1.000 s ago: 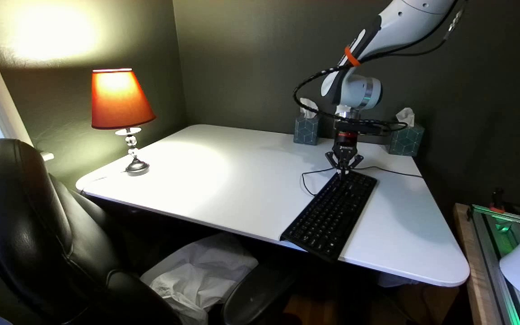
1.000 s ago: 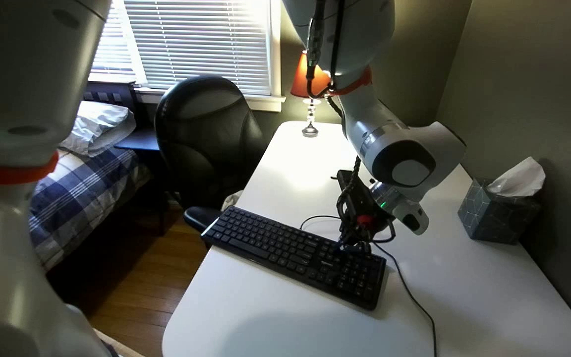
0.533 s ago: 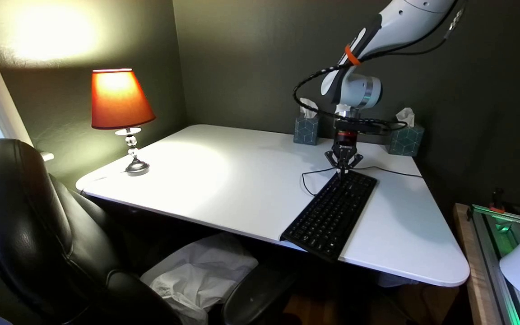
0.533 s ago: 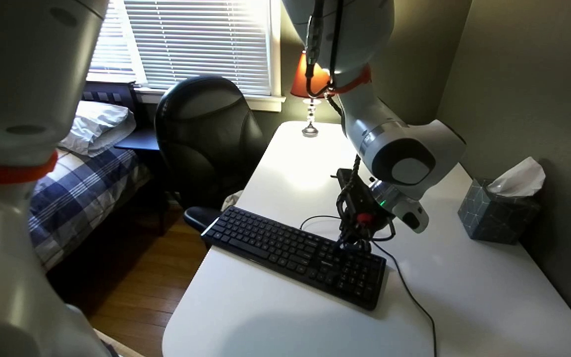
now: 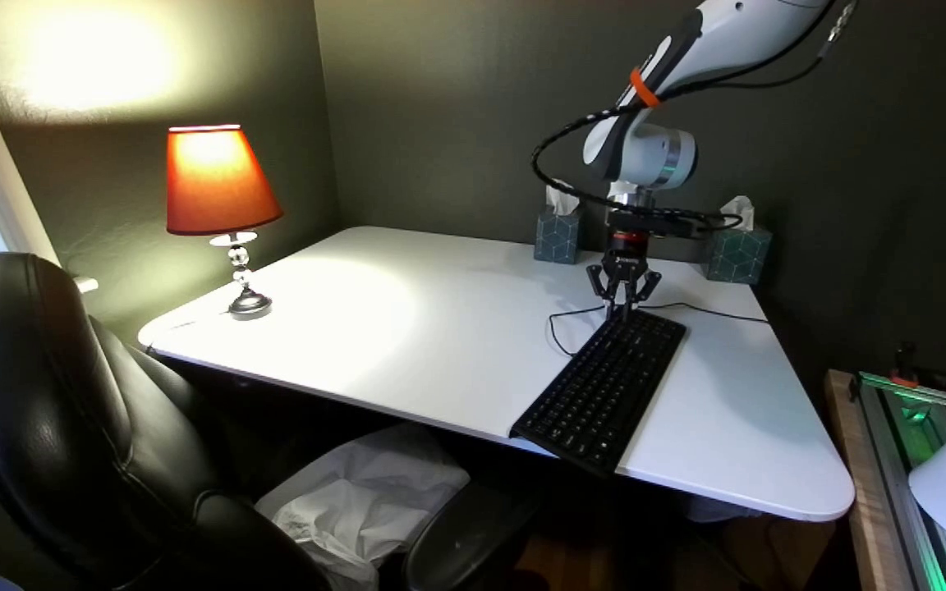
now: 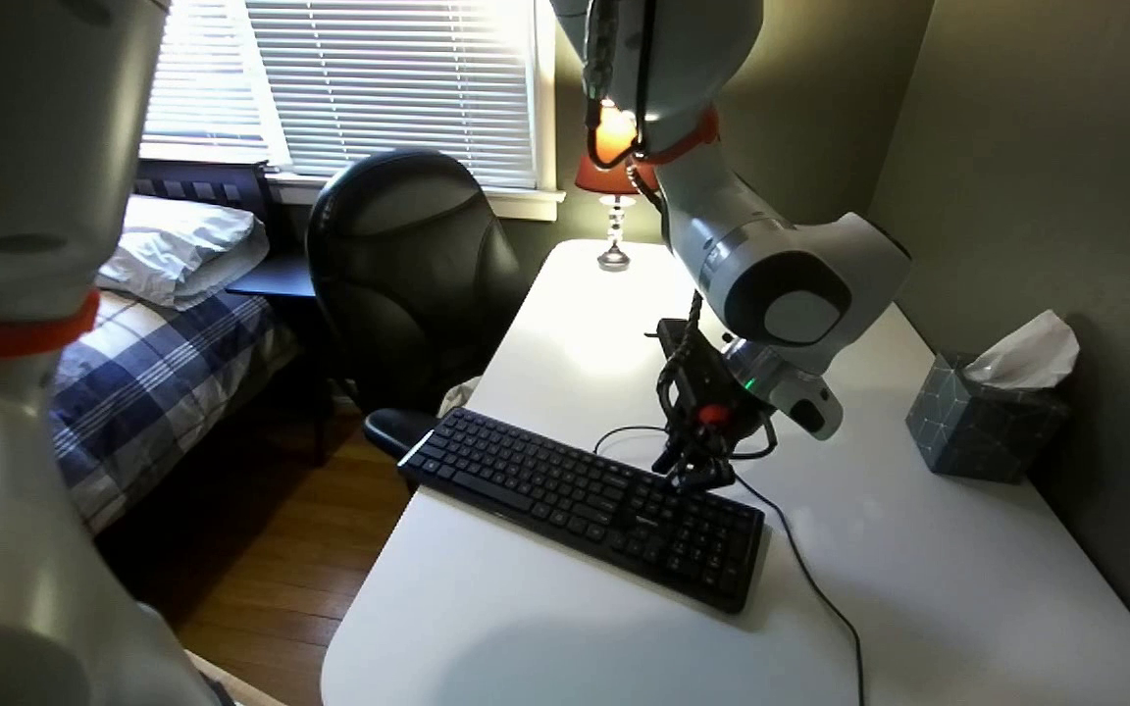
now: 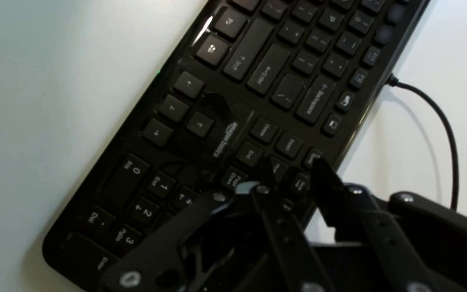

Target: Press a key on the right side of the keyboard

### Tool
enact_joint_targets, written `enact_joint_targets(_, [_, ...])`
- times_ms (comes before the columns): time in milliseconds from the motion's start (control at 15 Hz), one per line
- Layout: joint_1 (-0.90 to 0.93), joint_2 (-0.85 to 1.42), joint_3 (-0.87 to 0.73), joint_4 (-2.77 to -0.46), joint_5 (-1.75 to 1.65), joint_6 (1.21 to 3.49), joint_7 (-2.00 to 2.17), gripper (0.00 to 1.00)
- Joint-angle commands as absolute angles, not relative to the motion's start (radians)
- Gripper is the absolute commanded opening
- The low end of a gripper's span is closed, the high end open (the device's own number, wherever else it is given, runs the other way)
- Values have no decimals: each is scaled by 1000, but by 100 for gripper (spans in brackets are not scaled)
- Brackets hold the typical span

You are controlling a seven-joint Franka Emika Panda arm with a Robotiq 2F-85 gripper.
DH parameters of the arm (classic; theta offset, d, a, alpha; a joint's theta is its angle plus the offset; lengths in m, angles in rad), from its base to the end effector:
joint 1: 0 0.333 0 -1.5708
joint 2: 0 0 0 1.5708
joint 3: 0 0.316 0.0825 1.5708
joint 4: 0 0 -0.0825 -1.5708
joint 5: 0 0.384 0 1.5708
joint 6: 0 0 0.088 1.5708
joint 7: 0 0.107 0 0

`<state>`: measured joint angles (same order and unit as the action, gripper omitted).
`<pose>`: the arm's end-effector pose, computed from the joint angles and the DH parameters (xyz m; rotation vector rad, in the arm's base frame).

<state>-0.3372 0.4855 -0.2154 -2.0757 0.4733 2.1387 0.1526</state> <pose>0.4697 -0.2702 0.1711 -2.4248 1.3874 0.4734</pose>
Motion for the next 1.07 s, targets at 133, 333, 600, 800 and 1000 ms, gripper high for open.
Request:
enact_joint_targets(133, [-287, 400, -220, -2190, 420, 2278, 153, 78])
enact_joint_targets(333, [-262, 356, -221, -2250, 384, 2354, 159, 99])
enact_joint_targets(600, [-233, 289, -227, -2327, 323, 2439, 178, 100])
enact_joint_targets(800, [-214, 247, -233, -2373, 265, 2487, 202, 100])
enact_joint_targets(1000, [-233, 277, -217, -2332, 287, 2456, 179, 100])
